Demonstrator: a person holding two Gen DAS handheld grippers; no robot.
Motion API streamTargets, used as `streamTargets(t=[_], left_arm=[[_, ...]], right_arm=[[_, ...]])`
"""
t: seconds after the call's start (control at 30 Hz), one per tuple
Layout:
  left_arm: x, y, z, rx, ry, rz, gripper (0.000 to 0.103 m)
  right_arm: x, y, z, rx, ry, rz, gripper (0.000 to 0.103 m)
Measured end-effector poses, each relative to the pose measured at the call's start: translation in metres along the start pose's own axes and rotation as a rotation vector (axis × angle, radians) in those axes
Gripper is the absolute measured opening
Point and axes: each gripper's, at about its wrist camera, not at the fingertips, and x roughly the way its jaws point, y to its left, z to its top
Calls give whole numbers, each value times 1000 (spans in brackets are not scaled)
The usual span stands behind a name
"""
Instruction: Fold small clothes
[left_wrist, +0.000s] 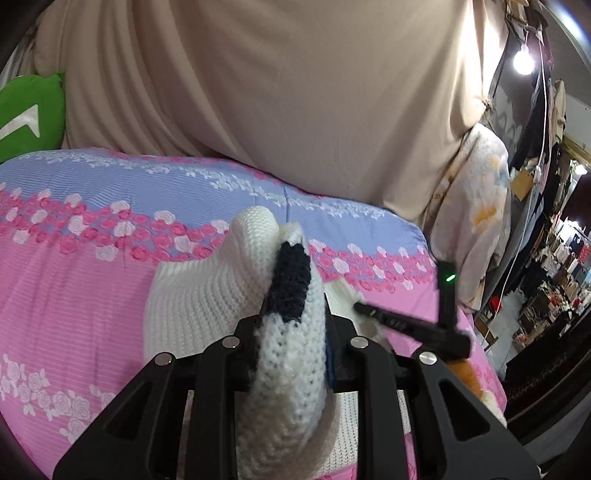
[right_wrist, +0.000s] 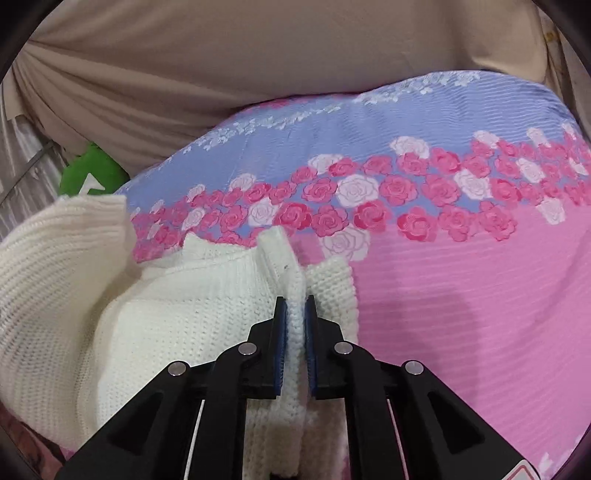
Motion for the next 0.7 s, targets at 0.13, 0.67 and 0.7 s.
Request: streamTargets(t=[0.13, 0.67, 0.7], left_arm=[[8, -12, -6, 42, 30, -9, 22], [-10, -24, -69, 204, 215, -69, 87], [-13, -19, -75, 204, 235, -65, 87]], right_arm=[[-41, 19, -1, 8, -41, 165, 30], [-20, 22, -35, 178, 201, 494, 58], [-15, 26, -34, 176, 219, 506, 59]])
